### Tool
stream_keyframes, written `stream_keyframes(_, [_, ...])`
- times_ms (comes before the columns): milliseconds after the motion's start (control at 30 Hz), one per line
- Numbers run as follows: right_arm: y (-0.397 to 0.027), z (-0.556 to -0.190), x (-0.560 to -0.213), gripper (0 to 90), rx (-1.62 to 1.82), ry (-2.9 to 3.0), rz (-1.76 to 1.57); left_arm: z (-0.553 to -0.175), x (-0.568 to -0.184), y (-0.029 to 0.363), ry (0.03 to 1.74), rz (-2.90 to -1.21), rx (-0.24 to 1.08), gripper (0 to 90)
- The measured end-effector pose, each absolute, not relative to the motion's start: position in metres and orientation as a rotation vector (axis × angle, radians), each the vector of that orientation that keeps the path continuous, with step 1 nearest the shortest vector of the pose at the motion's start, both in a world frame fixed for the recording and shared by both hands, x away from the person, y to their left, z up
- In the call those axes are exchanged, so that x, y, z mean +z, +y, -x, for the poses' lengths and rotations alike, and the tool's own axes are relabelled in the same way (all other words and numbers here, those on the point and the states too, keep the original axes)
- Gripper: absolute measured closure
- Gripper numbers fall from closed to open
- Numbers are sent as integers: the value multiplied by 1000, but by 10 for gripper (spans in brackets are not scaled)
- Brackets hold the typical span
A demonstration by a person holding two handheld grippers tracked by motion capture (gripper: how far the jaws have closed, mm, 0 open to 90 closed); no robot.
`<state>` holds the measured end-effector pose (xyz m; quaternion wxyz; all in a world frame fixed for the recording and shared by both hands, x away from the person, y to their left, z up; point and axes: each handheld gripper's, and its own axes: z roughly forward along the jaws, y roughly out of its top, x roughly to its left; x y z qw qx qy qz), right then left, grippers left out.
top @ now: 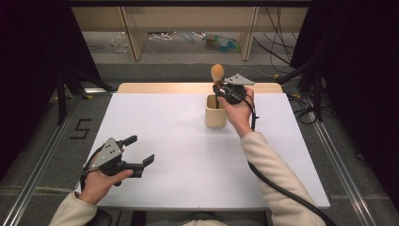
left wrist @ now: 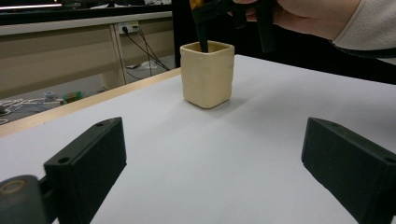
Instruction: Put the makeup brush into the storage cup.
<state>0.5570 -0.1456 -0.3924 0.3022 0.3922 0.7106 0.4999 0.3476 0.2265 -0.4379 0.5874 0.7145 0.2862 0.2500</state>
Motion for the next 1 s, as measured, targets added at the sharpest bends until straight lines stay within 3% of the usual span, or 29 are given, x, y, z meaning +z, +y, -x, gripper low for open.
stream_keyframes(1000, [-145, -558, -398, 667, 1305, 1910, -1046, -348, -438, 226, 667, -1666, 582, 63])
